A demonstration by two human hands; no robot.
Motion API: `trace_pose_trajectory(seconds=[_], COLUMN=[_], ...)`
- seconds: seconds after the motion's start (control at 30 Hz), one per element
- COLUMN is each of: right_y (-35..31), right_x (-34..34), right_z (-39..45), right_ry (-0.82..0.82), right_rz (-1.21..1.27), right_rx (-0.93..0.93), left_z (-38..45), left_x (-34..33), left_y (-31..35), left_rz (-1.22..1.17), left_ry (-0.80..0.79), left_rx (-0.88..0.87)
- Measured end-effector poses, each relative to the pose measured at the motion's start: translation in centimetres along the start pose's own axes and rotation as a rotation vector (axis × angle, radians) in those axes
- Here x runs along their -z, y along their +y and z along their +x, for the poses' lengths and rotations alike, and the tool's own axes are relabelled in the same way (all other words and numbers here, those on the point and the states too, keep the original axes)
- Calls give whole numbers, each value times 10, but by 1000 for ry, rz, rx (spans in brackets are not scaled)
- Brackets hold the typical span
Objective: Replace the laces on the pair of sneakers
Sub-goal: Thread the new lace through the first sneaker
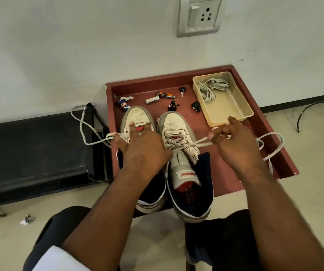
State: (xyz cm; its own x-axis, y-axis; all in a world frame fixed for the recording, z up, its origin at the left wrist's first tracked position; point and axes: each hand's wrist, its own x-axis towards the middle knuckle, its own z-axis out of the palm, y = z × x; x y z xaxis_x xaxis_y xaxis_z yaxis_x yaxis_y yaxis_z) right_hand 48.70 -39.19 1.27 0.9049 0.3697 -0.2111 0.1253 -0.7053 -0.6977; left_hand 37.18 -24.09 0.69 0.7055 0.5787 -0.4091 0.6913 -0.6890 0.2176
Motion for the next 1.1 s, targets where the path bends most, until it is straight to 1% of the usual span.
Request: trace_pose_trajectory(seconds=[0.03,0.17,0.23,0.3,0.37,0.43,0.53,0.57,0.63,0.67,0.73,0.83,0.9,0.93,1.0,1.07,1.1], right_y=[-4,-27,-32,-32,-30,-18,2,8,14,13,-1,-26,-35,-35,-28,-24,-21], right_x=[-3,-35,-49,-50,-38,-7,49,62,70,66,42,-13,-42,-49,-47,-27,-12], right_z=[-3,-20,-21,-19,-14,-6,-3,-5,-6,-5,-5,-13,-20,-21,-14,-9,-9], right_ry=[-17,-178,-257,-249,-221,-174,-24,26,119,123,33,-191,-267,-281,-297,-266,-221], right_rz=[-102,-543,-632,-596,-523,-373,-105,-76,-183,-273,-411,-518,-580,-566,-434,-140,74], right_rx=[50,301,301,282,258,159,-25,-62,-83,-54,82,257,303,284,217,121,40], left_z=[0,2,4,5,7,6,5,5,6,7,8,9,9,10,9,9,8], left_x=[1,2,0,0,1,2,4,4,4,4,4,4,4,4,5,6,6], left_y=[1,1,0,-1,-1,-2,-1,-1,0,0,1,1,-1,-2,-2,-3,-3], left_rz=[0,-18,-4,-9,-31,-48,-50,-45,-41,-44,-55,-80,-72,-69,-74,-85,-88], left_ry=[-2,-1,-7,-20,-33,-46,-56,-56,-56,-60,-70,-72,-68,-70,-80,-91,-95], left_rx=[-3,-11,-12,-16,-17,-6,-7,-10,-12,-12,-9,-3,-8,-6,3,4,7])
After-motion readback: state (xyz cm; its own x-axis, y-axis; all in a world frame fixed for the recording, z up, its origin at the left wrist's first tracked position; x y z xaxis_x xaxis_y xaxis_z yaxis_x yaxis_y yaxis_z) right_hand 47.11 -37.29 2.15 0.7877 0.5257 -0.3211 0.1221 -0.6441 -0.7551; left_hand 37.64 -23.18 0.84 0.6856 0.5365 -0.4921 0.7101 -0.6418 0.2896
